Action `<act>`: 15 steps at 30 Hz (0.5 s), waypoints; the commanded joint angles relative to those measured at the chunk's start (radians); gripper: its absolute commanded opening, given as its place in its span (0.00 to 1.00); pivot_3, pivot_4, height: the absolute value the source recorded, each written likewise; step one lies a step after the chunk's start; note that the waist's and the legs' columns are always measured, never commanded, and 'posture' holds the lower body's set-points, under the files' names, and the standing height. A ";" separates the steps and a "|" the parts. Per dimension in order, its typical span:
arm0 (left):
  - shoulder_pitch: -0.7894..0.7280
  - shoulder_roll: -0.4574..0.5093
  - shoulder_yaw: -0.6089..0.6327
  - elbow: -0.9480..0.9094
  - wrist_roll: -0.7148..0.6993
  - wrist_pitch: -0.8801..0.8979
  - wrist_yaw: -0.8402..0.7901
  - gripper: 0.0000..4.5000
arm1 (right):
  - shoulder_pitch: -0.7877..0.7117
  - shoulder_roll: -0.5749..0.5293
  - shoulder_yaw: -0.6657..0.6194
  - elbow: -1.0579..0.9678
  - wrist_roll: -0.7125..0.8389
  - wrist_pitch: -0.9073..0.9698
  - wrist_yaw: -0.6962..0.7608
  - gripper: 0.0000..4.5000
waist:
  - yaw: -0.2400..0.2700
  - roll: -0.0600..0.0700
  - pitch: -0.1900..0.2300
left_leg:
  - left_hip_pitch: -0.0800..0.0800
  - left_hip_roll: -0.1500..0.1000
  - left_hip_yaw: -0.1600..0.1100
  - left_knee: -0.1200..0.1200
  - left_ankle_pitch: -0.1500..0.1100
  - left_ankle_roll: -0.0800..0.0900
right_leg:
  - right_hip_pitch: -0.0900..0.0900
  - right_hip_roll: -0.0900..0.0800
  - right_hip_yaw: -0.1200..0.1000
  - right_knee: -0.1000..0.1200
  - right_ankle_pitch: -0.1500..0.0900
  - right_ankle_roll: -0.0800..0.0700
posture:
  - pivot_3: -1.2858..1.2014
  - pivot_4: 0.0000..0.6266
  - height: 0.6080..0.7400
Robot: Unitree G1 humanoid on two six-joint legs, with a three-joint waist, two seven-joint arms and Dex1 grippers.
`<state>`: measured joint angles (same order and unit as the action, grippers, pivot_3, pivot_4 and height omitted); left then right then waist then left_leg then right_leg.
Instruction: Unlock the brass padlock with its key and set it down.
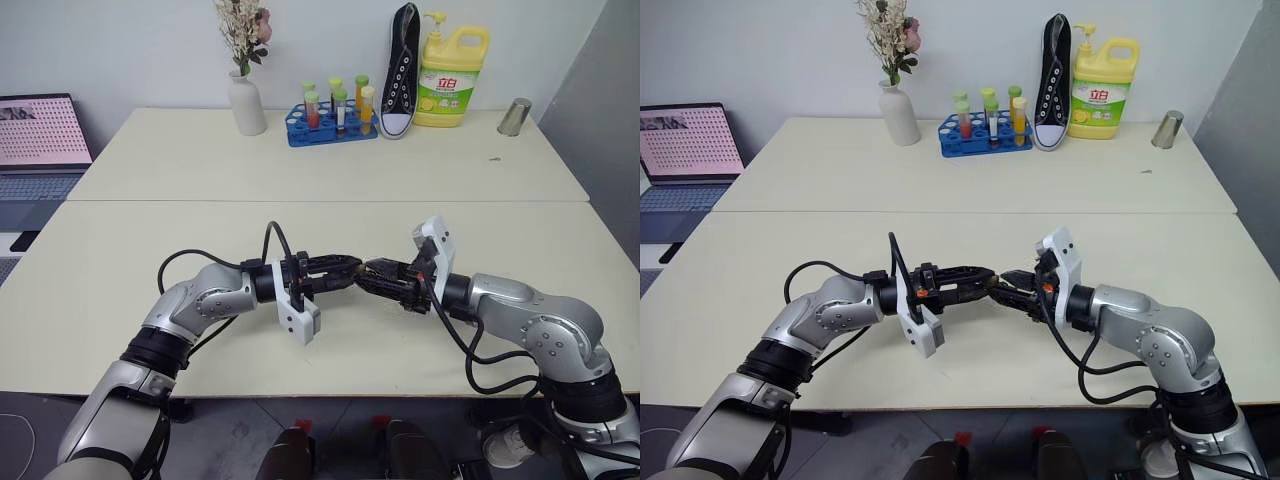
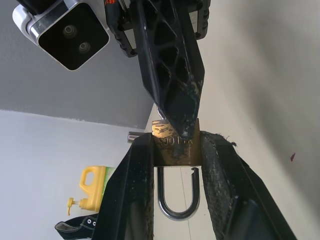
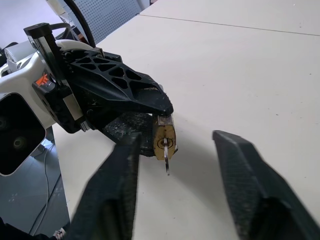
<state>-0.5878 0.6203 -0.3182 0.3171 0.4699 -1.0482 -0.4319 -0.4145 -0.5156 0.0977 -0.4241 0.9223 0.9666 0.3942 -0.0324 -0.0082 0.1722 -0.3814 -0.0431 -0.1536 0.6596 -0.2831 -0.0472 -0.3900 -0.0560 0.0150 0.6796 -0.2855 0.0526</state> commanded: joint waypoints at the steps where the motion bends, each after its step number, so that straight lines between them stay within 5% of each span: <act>1: -0.013 0.003 0.007 -0.023 -0.036 -0.001 0.002 0.21 | -0.025 0.014 -0.031 -0.012 0.002 -0.002 0.016 0.18 | 0.000 0.000 0.000 | 0.000 0.000 0.000 0.000 0.000 0.000 | 0.000 0.000 0.000 0.000 0.000 0.000 | 0.52 0.24 1.00; 3: -0.010 0.002 0.006 -0.026 -0.036 0.001 0.002 0.21 | -0.025 0.017 -0.030 -0.012 -0.005 0.000 0.022 0.02 | 0.000 0.000 0.000 | 0.000 0.000 0.000 0.000 0.000 0.000 | 0.000 0.000 0.000 0.000 0.000 0.000 | 0.52 0.24 1.00; 15: 0.009 0.004 -0.001 -0.042 -0.044 0.001 -0.004 0.21 | -0.026 0.038 -0.036 -0.007 -0.006 0.007 0.023 0.02 | 0.000 0.000 0.000 | 0.000 0.000 0.000 0.000 0.000 0.000 | 0.000 0.000 0.000 0.000 0.000 0.000 | 0.52 0.24 1.00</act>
<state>-0.5810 0.6239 -0.3182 0.3180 0.4553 -1.0355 -0.4366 -0.4184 -0.4840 0.0917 -0.4105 0.9200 0.9780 0.4132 -0.0324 -0.0082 0.1722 -0.3814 -0.0431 -0.1536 0.6596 -0.2831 -0.0472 -0.3900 -0.0560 0.0150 0.6797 -0.2855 0.0526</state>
